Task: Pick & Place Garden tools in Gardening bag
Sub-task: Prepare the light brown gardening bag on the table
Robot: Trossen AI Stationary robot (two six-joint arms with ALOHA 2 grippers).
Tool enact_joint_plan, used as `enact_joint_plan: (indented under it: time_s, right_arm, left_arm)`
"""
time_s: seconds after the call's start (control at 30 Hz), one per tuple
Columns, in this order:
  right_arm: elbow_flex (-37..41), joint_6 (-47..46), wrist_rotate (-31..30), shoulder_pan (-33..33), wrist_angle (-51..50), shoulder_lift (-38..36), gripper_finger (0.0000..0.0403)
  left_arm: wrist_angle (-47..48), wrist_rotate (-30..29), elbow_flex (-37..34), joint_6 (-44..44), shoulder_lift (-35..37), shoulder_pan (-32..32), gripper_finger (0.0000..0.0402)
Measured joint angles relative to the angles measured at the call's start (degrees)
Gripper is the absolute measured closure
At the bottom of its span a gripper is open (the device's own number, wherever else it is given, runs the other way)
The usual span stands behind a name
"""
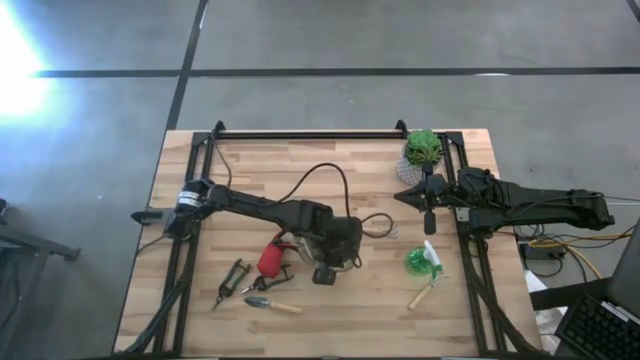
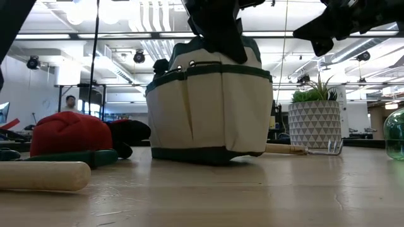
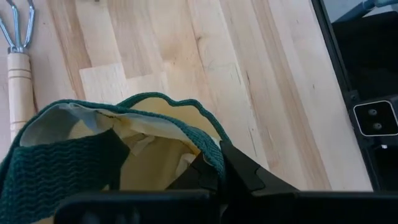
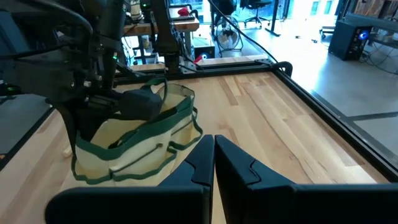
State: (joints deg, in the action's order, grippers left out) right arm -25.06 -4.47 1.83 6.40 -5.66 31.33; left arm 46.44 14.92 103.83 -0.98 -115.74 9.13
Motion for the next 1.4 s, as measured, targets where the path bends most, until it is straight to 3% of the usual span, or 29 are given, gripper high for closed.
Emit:
enact_joint_plan:
  time_s: [0.33,0.8,1.07,1.4]
  right_arm:
    - [0.0,0.0,0.0,0.0,0.0,0.0,0.0394]
    - [0.0,0.0,0.0,0.0,0.0,0.0,0.0394]
    - [0.0,0.0,0.0,0.0,0.0,0.0,0.0394]
    - [0.0,0.0,0.0,0.0,0.0,0.0,0.0394]
  left_arm:
    - [-0.4,0.0,0.0,-3.7,0.0,0.0,0.0373]
    - [-0.4,0.9,0.2,-2.4,0.6,0.0,0.0238]
    - [2.0,0.9,4.1,-4.3,0.7,0.0,0.0232]
    - [16.2,0.3,12.8,-7.3,0.8,-0.1,0.0232]
